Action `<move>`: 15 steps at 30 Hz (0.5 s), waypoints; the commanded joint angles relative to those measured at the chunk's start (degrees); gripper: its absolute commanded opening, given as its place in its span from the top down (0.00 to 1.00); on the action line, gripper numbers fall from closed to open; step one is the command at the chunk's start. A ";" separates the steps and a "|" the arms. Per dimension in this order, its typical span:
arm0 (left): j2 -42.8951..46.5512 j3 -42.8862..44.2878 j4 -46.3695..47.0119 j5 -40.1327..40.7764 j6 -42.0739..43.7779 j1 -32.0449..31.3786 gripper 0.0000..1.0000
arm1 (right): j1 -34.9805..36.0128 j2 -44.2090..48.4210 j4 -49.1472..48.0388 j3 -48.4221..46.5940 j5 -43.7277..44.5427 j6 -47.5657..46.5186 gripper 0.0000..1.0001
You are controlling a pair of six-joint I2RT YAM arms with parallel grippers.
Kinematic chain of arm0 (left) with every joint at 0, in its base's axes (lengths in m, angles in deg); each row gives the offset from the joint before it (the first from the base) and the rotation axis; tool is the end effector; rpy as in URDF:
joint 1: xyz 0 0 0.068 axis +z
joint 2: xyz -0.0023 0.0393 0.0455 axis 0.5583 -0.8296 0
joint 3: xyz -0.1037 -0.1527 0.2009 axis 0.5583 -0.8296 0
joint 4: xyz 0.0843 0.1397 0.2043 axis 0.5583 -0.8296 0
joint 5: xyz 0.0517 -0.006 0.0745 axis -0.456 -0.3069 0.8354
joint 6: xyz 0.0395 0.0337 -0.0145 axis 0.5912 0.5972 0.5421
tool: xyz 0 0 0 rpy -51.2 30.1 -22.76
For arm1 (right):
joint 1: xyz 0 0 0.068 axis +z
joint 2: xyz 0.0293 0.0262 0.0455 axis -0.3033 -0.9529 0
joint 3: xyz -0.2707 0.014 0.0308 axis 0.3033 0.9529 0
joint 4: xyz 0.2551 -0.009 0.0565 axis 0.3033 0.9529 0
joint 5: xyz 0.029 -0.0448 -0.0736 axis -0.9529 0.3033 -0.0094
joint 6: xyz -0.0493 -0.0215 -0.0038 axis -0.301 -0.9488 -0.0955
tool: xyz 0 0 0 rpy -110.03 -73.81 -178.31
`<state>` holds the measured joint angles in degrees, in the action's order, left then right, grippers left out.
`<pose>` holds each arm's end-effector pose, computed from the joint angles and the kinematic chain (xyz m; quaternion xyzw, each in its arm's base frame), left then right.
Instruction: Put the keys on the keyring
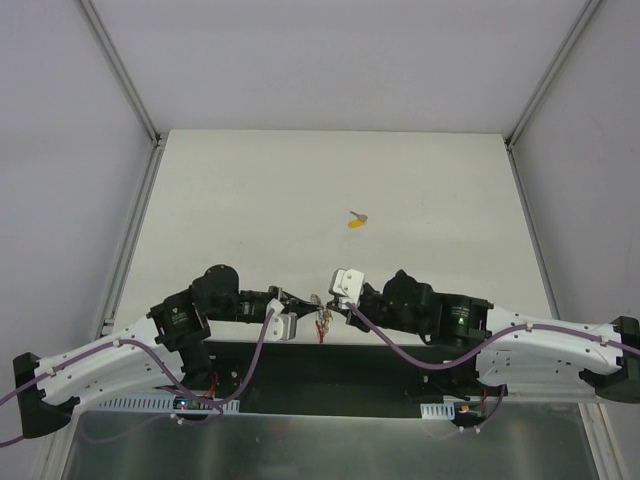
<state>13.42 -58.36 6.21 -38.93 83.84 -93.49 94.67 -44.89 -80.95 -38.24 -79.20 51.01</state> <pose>0.0663 -0.1471 0.2995 0.6467 0.3503 -0.3130 0.6009 0.0509 0.2061 0.3194 -0.5956 0.5249 0.2366 0.5602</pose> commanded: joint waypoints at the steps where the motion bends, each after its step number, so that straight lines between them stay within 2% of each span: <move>1: 1.84 -0.39 2.88 -1.71 0.49 -0.13 1.00 | -0.99 0.71 1.10 0.53 6.18 0.63 0.99; 8: 1.32 -0.83 3.50 -1.27 0.14 -0.13 1.00 | -0.99 0.00 1.46 -0.79 6.72 0.19 0.99; 15: 0.08 -0.75 3.59 -0.48 -0.65 -0.13 0.85 | -0.99 -0.09 4.44 -3.34 8.30 -1.39 0.99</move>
<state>13.85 -58.97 7.20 -38.01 83.73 -93.51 94.03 -45.13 -78.05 -38.24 -74.67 50.79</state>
